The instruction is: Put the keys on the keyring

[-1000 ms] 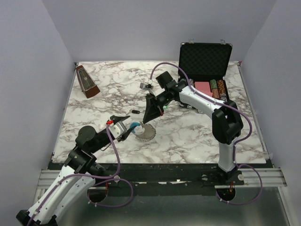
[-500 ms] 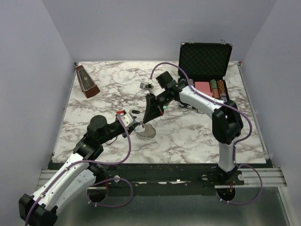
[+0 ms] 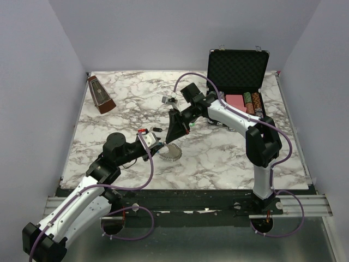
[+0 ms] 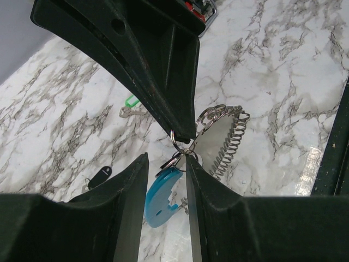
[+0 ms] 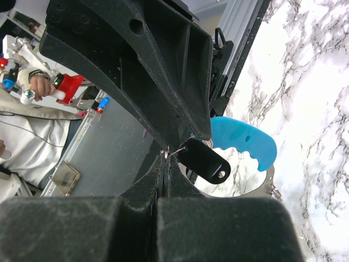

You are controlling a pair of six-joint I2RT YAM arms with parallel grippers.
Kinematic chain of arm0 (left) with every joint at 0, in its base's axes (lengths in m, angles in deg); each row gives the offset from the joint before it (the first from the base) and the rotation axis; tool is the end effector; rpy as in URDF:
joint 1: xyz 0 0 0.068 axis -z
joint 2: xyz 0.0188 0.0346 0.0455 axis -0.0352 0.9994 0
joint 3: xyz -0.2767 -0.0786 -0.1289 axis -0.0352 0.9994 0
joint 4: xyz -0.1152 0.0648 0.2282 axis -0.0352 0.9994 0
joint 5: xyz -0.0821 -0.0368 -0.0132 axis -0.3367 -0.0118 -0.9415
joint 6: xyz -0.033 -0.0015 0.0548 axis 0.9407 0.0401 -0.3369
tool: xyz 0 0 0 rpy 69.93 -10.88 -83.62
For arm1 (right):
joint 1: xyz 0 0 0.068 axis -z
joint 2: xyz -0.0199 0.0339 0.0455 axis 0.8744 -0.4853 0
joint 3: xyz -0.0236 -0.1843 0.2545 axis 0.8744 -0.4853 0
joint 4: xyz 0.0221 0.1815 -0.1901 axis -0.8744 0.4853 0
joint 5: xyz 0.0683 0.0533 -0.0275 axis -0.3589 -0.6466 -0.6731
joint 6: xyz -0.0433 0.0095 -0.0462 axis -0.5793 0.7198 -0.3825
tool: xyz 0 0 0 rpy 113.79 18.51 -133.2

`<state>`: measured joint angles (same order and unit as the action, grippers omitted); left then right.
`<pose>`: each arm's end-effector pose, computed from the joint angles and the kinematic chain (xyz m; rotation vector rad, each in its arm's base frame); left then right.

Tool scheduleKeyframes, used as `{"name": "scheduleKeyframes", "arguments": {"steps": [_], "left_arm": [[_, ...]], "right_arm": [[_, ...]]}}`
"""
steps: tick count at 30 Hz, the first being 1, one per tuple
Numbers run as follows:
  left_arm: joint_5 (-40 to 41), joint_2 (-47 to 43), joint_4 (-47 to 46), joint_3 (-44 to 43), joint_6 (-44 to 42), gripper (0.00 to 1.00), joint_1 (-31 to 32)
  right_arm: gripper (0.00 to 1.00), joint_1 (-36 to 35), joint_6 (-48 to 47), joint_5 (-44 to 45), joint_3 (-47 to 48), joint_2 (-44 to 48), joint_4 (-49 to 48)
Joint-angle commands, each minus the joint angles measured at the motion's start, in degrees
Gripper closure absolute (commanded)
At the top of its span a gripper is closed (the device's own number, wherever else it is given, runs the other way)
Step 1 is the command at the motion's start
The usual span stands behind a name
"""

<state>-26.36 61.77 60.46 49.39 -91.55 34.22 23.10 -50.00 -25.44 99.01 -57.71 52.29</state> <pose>0.1099 -0.0955 0.2983 0.9961 1.4901 -0.6501 0.3144 0.3070 0.2969 -1.5204 1.5291 1.9504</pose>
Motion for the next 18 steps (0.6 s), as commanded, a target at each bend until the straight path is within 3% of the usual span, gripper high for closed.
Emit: {"name": "scheduleKeyframes", "arguments": {"steps": [1, 18], "left_arm": [[-2.5, 0.1, 0.51, -1.81, -0.54, 0.59, -0.21], [-4.61, 1.77, -0.54, -2.07, 0.95, 0.56, -0.13]], "right_arm": [[0.99, 0.07, 0.75, -5.36, 1.71, -0.44, 0.08], [0.99, 0.07, 2.67, -4.13, 1.54, -0.87, -1.14]]}}
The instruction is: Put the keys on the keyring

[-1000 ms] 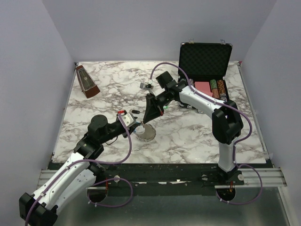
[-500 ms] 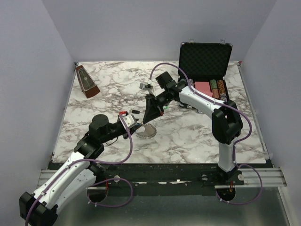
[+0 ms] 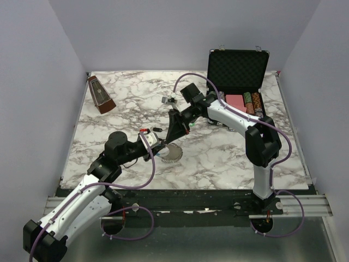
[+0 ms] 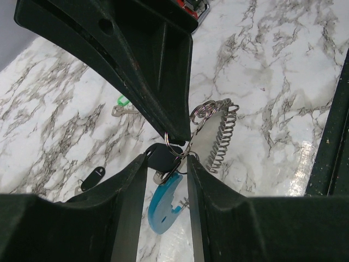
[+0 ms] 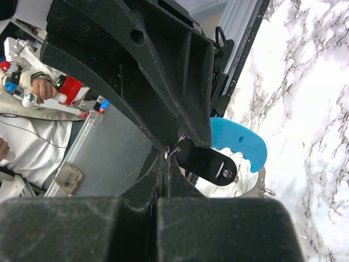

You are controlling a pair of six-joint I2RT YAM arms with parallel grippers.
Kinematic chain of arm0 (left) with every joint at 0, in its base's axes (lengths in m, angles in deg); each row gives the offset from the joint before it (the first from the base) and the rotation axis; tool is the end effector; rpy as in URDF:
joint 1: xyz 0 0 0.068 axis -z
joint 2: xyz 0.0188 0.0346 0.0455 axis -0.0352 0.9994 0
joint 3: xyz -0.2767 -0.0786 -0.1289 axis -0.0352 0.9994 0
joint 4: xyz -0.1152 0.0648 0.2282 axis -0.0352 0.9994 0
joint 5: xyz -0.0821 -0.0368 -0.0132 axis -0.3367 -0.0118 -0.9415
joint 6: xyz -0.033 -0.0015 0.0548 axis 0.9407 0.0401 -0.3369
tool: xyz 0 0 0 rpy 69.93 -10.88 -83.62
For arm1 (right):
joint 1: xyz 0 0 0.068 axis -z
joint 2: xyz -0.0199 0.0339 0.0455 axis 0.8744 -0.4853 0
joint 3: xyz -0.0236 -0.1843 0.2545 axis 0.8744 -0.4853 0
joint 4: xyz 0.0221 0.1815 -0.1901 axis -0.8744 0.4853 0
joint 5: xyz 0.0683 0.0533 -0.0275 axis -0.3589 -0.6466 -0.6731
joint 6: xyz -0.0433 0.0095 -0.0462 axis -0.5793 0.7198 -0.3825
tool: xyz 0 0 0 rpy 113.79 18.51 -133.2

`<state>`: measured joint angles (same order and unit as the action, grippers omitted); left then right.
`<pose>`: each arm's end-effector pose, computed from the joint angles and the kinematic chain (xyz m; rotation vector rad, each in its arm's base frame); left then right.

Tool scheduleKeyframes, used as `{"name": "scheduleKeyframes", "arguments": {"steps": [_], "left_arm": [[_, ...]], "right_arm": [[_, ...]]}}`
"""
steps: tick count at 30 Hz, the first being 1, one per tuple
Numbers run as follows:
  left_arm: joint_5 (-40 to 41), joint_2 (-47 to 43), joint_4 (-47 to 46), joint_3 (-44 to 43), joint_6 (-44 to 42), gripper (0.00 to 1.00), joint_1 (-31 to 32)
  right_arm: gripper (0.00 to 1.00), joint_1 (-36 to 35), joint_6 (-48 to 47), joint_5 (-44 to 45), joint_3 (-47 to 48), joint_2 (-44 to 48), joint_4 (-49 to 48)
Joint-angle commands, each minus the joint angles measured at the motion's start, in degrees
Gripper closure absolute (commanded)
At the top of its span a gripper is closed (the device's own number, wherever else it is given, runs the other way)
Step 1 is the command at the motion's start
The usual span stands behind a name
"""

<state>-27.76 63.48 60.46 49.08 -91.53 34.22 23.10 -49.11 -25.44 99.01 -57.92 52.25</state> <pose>0.1135 -0.0991 0.2967 1.0172 1.5048 -0.6752 0.3150 0.3074 0.2954 -1.5119 1.5486 1.9604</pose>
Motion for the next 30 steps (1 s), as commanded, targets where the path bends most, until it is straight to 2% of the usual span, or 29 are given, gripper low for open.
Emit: {"name": "scheduleKeyframes", "arguments": {"steps": [1, 10, 15, 17, 19, 22, 24, 25, 27, 28, 30], "left_arm": [[-3.3, -0.02, -0.72, -1.77, 1.02, 0.56, -0.13], [0.38, -1.52, -0.63, -1.42, 1.19, 0.55, -0.13], [4.25, -3.01, -0.37, -1.5, 2.42, 0.54, -0.13], [5.39, -3.8, -0.19, -1.42, 3.04, 0.53, -0.21], [6.97, -4.77, 0.07, -1.33, 3.74, 0.52, -0.21], [9.17, -6.26, 0.16, -0.89, 4.36, 0.52, -0.3], [10.05, -7.23, 0.16, -0.45, 4.62, 0.51, -0.39], [10.41, -7.49, 0.16, -0.45, 4.62, 0.51, -0.39], [11.2, -8.11, 0.16, -0.27, 4.71, 0.5, -0.48], [11.46, -8.46, 0.24, -0.1, 4.8, 0.5, -0.56], [12.6, -8.9, 0.51, -0.01, 4.88, 0.5, -0.65]], "right_arm": [[0.99, 0.16, 2.3, -3.95, 1.27, -0.66, -1.72], [0.99, 0.08, 10.99, -1.14, -0.83, 0.04, -9.44], [0.99, 0.16, 22.32, 0.79, -4.87, 1.18, -20.77], [0.99, 0.16, 30.23, 1.32, -7.24, 1.89, -27.7], [0.99, 0.16, 38.31, 1.67, -9.88, 2.59, -36.04], [0.99, 0.25, 54.27, 1.5, -15.41, 3.65, -55.61], [0.99, 0.42, 72.69, 1.58, -21.28, 3.56, -78.96], [0.99, 0.6, 85.94, 2.2, -23.32, 2.78, -96.29], [0.99, 0.95, 100.16, 1.94, -24.04, -0.11, -113.88], [0.99, 1.04, 103.35, 1.59, -23.61, -1.09, -117.79], [0.99, 1.13, 104.79, 1.24, -23.42, -1.71, -119.76]]}}
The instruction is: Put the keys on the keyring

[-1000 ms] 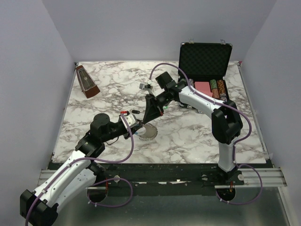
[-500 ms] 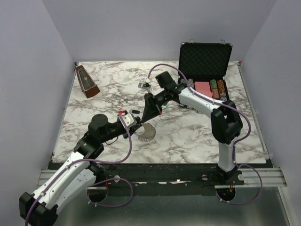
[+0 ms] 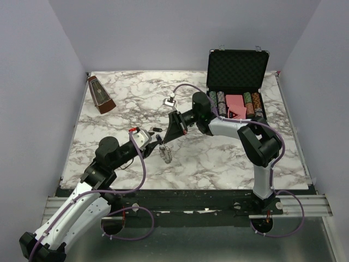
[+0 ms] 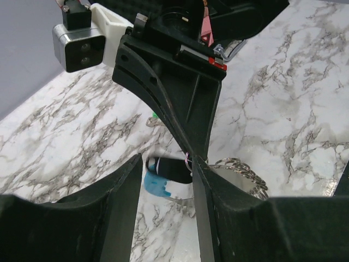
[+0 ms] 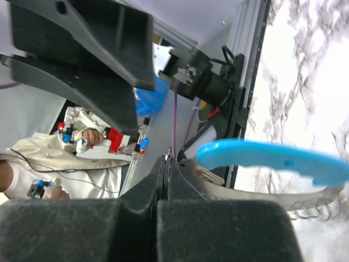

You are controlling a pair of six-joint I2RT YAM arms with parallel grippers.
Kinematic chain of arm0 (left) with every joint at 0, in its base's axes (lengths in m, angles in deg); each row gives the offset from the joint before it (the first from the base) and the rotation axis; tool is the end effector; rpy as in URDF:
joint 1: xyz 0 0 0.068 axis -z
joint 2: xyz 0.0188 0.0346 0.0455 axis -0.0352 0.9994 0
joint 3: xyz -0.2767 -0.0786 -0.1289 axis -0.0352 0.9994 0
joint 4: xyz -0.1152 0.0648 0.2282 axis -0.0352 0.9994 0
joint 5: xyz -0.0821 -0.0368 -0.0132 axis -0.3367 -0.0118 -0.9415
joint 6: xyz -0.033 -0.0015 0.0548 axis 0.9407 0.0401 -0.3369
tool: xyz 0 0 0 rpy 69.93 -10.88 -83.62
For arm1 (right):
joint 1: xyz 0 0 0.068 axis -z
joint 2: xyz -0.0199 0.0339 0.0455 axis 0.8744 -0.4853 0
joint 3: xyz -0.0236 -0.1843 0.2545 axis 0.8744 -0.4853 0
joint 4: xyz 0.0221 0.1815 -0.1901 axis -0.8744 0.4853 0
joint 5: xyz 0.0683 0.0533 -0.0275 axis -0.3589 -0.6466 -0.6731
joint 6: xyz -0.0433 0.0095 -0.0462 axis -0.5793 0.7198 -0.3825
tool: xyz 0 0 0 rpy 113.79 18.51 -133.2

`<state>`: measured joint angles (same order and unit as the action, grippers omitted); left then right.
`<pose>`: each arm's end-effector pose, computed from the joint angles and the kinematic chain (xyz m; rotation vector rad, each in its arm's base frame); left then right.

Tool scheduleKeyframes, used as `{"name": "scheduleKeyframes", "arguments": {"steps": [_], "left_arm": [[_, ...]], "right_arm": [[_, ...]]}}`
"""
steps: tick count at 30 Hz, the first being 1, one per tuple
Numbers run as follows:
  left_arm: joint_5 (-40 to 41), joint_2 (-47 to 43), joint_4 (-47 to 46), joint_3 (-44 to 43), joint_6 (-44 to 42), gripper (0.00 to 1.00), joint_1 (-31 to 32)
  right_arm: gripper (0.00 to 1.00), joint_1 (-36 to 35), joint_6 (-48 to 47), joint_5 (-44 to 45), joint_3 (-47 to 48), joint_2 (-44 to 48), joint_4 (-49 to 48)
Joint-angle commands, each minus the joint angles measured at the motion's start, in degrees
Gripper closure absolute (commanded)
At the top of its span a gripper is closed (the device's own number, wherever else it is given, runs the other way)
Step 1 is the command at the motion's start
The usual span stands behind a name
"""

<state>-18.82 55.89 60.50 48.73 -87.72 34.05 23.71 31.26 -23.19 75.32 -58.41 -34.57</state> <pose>0.0985 -0.0808 0.3140 0.8301 1.4628 -0.5754 0.3240 0.3081 0.2665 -1.1609 1.8170 2.1726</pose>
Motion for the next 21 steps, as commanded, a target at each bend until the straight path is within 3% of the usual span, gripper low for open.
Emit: {"name": "scheduleKeyframes", "arguments": {"steps": [1, 11, 14, 17, 21], "left_arm": [[4.1, -1.49, 0.55, 0.43, 1.08, 0.49, -0.48], [8.32, -3.25, 0.47, 0.78, 3.1, 0.37, -0.83], [6.93, -3.95, 0.29, 0.43, 6.08, 0.32, -1.18], [4.11, -4.13, 0.02, -1.14, 14.49, 0.19, -1.62], [-1.42, -2.56, 0.99, -4.66, 26.28, 0.12, -1.88]], "right_arm": [[0.99, 0.52, 24.16, -1.02, 0.18, -1.14, -32.94], [0.99, 2.1, 21.61, -2.6, 0.71, -0.97, -32.94], [0.99, 2.19, 23.79, -2.51, 1.06, -0.62, -36.88], [0.99, 2.1, 29.85, -3.47, 2.28, -0.7, -46.36], [0.99, 2.19, 31.1, -4.71, 2.91, -1.67, -48.85]]}}
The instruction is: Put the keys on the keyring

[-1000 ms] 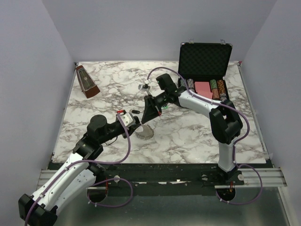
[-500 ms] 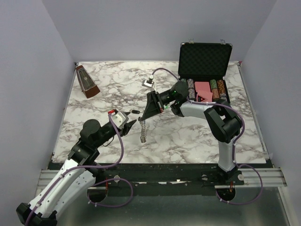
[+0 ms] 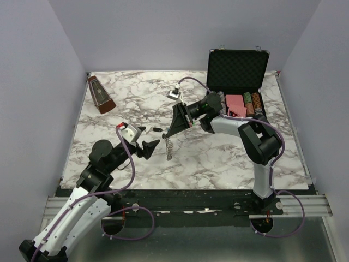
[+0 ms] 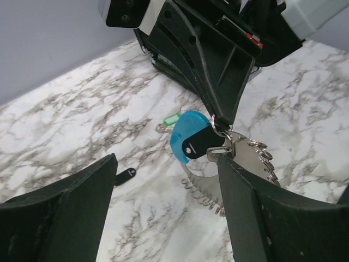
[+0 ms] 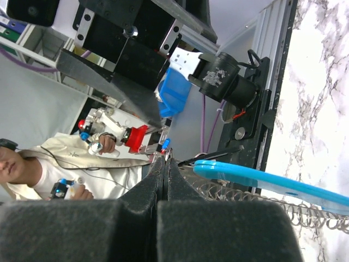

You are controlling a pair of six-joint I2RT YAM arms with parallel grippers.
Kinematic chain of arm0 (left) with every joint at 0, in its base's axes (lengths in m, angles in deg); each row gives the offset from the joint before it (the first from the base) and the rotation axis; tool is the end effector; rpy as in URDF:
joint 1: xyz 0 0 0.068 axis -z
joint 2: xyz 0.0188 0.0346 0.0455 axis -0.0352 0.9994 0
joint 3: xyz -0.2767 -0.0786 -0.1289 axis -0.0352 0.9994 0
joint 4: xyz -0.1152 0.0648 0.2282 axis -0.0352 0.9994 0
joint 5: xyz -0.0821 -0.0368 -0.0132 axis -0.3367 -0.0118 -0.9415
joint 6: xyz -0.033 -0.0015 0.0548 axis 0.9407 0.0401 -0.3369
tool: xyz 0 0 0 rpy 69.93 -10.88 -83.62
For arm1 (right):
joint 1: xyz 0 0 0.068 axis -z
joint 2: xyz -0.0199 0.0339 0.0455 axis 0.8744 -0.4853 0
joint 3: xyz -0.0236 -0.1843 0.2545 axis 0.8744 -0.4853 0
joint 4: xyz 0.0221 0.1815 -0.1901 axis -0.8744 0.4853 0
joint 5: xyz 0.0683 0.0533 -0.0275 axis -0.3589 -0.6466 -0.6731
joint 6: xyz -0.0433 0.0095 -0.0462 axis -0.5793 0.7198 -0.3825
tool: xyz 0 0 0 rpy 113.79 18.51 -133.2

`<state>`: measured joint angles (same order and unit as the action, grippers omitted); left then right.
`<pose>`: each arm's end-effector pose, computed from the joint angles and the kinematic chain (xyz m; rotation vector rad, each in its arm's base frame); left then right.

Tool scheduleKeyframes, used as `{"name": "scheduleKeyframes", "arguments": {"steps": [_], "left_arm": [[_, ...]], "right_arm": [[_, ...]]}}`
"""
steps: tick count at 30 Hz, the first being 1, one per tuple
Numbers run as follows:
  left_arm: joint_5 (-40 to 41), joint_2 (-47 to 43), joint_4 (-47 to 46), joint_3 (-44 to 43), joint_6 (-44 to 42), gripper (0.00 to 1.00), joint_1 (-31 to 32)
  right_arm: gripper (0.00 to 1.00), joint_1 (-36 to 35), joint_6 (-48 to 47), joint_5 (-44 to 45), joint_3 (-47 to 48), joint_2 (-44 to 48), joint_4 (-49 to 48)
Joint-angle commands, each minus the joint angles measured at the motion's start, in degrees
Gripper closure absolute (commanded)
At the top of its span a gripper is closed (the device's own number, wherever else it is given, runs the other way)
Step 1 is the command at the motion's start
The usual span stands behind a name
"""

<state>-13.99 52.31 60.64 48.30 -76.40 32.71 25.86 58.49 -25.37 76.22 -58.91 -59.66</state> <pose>0.0921 -0.0689 0.3227 0.5944 1.5110 -0.6399 0.3283 0.2911 0.3002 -1.1311 1.8077 2.2389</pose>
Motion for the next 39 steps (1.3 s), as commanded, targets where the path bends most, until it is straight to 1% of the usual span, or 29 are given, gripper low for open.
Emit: {"name": "scheduleKeyframes", "arguments": {"steps": [1, 3, 5, 8, 10, 13, 16, 20, 22, 23, 24, 26, 27, 28, 30, 31, 33, 35, 36, 39], "left_arm": [[-7.74, 1.64, 1.47, -5.19, 16.64, 0.12, -0.55], [-10.38, 3.14, 3.4, -6.51, 19.89, 0.11, -0.55], [-12.49, 4.54, 5.34, -7.48, 22.96, 0.11, -0.55], [-15.83, 5.69, 4.91, -6.43, 29.63, 0.1, -0.46], [-16.37, 5.69, 3.51, -4.51, 34.12, 0.08, -0.46], [-12.52, 4.64, 3.41, -1.52, 38.26, 0.06, -0.46], [-9.18, 2.71, 1.05, 2.96, 39.68, 0.07, -0.46], [2.94, -2.55, 0.25, 7.27, 37.41, 0.05, -1.25], [5.07, -4.4, -0.89, 8.07, 32.85, 0.07, -3.01], [5.34, -4.85, -0.29, 7.11, 28.56, 0.08, -3.53], [4.9, -5.29, 0.85, 5.63, 22.26, 0.1, -3.63], [1.32, -5.56, 4.53, 1.41, 6.71, 0.11, -3.63], [-1.92, -5.38, 6.9, -0.35, -0.33, 0.1, -3.63], [-5.61, -5.21, 9.45, -1.41, -9.79, 0.09, -3.71], [-12.04, -4.24, 14.9, -2.56, -21.7, 0.06, -3.71], [-14.59, -3.72, 16.14, -2.39, -26.02, 0.05, -3.63], [-18.55, -2.4, 16.86, -1.78, -32.01, 0.05, -3.63], [-20.75, -0.73, 15.64, -0.55, -34.84, 0.05, -3.71], [-21.02, 0.41, 14.24, 0.33, -35.89, 0.05, -3.8], [-18.49, 4.89, 10.54, 0.34, -38.36, 0.05, -3.89]], "right_arm": [[0.99, 0.13, 4.56, -2.52, 2.01, -1.69, -25.15], [0.99, -0.04, 7.72, -2.52, 2.45, -2.83, -28.31], [0.99, 0.04, 8.09, -2.61, 2.8, -3.1, -28.42], [0.99, -0.04, 8.09, -2.61, 2.71, -3.01, -28.42], [0.99, 0.04, 8.09, -2.52, 2.62, -3.1, -28.42], [0.99, -0.04, 8.09, -2.52, 2.45, -3.01, -28.42], [0.99, -0.04, 8.17, -2.78, 2.45, -2.93, -28.51], [0.99, 0.04, 7.74, -4.19, 2.27, -1.87, -28.51], [0.99, -0.04, 7.12, -5.15, 2.01, -1.26, -28.51], [0.98, 0.04, 6.86, -5.59, 1.83, -0.91, -28.51], [0.98, 0.04, 6.51, -6.29, 1.75, -0.56, -28.51], [0.98, -0.04, 5.89, -7.7, 1.57, -0.03, -28.51], [0.98, 0.13, 5.72, -8.4, 1.48, 0.06, -28.51], [0.98, -0.04, 5.45, -9.28, 1.74, 0.24, -28.51], [0.99, -0.04, 4.84, -10.6, 1.83, 0.5, -28.51], [0.99, 0.04, 4.66, -10.78, 1.57, 0.76, -28.51], [0.99, -0.04, 4.13, -10.78, 1.04, 1.46, -28.51], [0.99, -0.04, 3.87, -10.96, 0.78, 2.17, -28.51], [0.99, 0.04, 3.87, -10.87, 0.69, 2.43, -28.51], [0.99, -0.3, 3.61, -10.87, 0.34, 3.14, -28.51]]}}
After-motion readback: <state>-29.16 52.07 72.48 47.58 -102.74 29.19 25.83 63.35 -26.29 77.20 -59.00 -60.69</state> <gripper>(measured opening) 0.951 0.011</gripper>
